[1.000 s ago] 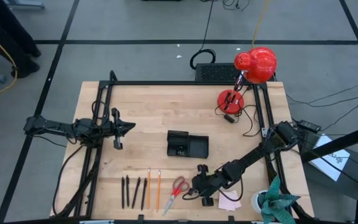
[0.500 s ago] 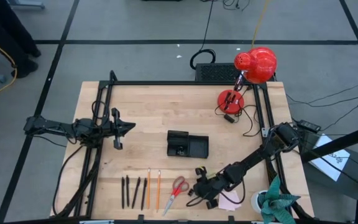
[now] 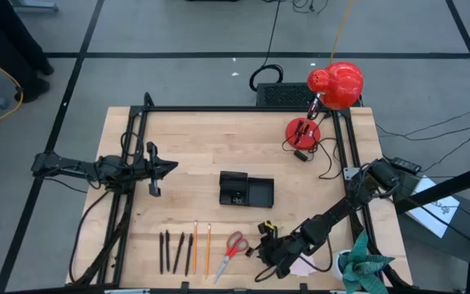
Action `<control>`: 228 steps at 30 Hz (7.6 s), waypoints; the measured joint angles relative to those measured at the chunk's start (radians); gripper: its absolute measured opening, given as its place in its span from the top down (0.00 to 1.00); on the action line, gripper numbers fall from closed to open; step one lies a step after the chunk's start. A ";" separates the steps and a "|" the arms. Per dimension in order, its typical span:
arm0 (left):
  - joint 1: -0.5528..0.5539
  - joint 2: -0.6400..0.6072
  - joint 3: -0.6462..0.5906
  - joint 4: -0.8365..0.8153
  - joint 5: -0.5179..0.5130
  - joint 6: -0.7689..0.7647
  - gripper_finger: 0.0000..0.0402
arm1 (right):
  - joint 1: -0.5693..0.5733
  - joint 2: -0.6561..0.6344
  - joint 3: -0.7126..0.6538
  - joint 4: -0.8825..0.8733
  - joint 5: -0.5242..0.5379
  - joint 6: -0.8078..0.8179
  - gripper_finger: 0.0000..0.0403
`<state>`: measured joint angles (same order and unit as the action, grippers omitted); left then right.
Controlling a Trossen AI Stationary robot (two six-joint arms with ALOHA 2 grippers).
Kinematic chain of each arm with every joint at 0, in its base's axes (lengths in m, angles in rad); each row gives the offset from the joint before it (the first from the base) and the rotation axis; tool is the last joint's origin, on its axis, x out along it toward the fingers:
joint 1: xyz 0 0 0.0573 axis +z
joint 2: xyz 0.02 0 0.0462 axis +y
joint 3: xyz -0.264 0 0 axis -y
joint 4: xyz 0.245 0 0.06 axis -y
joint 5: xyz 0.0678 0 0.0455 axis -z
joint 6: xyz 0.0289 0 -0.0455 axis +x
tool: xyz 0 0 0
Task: Pick and place office supplies into organizer
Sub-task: Put the binder clip into the desk organizer, then put the eraser into the desk organizer
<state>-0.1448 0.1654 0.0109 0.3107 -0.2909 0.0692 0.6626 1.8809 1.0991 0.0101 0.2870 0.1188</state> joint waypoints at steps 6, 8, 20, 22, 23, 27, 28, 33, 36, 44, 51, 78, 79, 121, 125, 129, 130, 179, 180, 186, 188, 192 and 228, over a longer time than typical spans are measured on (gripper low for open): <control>0.000 0.000 0.000 0.000 0.000 0.000 0.94 | 0.003 0.000 0.000 0.002 0.001 -0.030 0.73; 0.000 0.000 0.000 0.000 -0.001 0.000 0.94 | 0.002 0.002 0.000 0.019 0.000 -0.044 0.73; 0.000 0.000 0.000 0.000 -0.002 0.000 0.94 | -0.024 0.005 0.000 0.065 -0.030 -0.096 0.64; 0.000 0.000 0.000 0.000 -0.002 0.000 0.94 | -0.026 0.005 0.000 0.082 -0.039 -0.103 0.64; 0.000 0.000 0.000 0.000 -0.002 0.000 0.94 | -0.026 0.005 0.000 0.085 -0.056 -0.104 0.64; 0.000 0.000 0.000 0.000 -0.003 0.000 0.94 | -0.026 0.005 0.000 0.086 -0.079 -0.107 0.65; 0.000 0.000 0.000 0.000 -0.003 0.000 0.94 | -0.027 0.009 0.000 0.097 -0.079 -0.109 0.65; 0.000 0.000 0.000 0.001 -0.003 0.000 0.94 | -0.044 0.037 0.000 0.101 -0.081 -0.113 0.65; 0.000 0.000 0.000 0.001 -0.003 0.000 0.94 | -0.048 0.037 0.000 0.109 -0.080 -0.112 0.65; 0.000 0.000 0.000 0.001 -0.004 0.000 0.94 | -0.062 0.037 0.000 0.104 -0.106 -0.113 0.70; 0.000 0.000 0.000 0.001 -0.004 0.001 0.94 | -0.061 0.037 0.000 0.106 -0.131 -0.130 0.73; 0.000 0.000 0.000 0.000 -0.004 0.001 0.94 | -0.085 0.089 0.001 0.145 -0.162 -0.127 0.91; 0.000 0.000 0.000 0.000 -0.004 0.001 0.94 | -0.085 0.089 0.001 0.148 -0.161 -0.128 0.94; 0.000 0.000 0.000 -0.002 -0.003 0.005 0.94 | -0.344 -0.036 0.000 0.118 0.288 -0.183 1.00; 0.000 0.000 0.000 -0.002 -0.003 0.005 0.94 | -0.342 -0.037 0.000 0.111 0.267 -0.183 1.00; 0.000 0.000 0.000 -0.002 -0.003 0.005 0.94 | -0.340 -0.036 0.000 0.059 0.241 -0.130 1.00; 0.000 0.000 0.000 -0.002 -0.003 0.004 0.94 | -0.340 -0.036 0.000 0.042 0.236 -0.113 1.00; 0.000 0.000 0.000 -0.004 -0.007 0.005 0.94 | -0.339 -0.102 -0.001 0.017 0.264 -0.057 0.76; 0.000 0.000 0.000 -0.004 -0.007 0.004 0.94 | -0.334 -0.118 -0.001 0.015 0.263 -0.064 0.76; 0.000 0.000 0.000 -0.004 -0.007 0.004 0.94 | -0.270 -0.245 0.000 -0.007 0.150 -0.181 0.78; 0.000 0.000 0.000 -0.004 -0.007 0.004 0.94 | -0.239 -0.281 0.000 -0.026 0.073 -0.211 0.78; 0.000 0.000 0.000 -0.004 -0.007 0.004 0.94 | -0.182 -0.350 0.000 -0.085 -0.049 -0.207 0.81; 0.000 0.000 0.000 -0.025 -0.006 0.004 0.94 | -0.168 -0.197 0.000 -0.547 -0.239 0.054 0.56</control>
<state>-0.1447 0.1655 0.0105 0.2861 -0.2974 0.0731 0.4945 1.6839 1.0992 -0.5364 0.0481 0.1725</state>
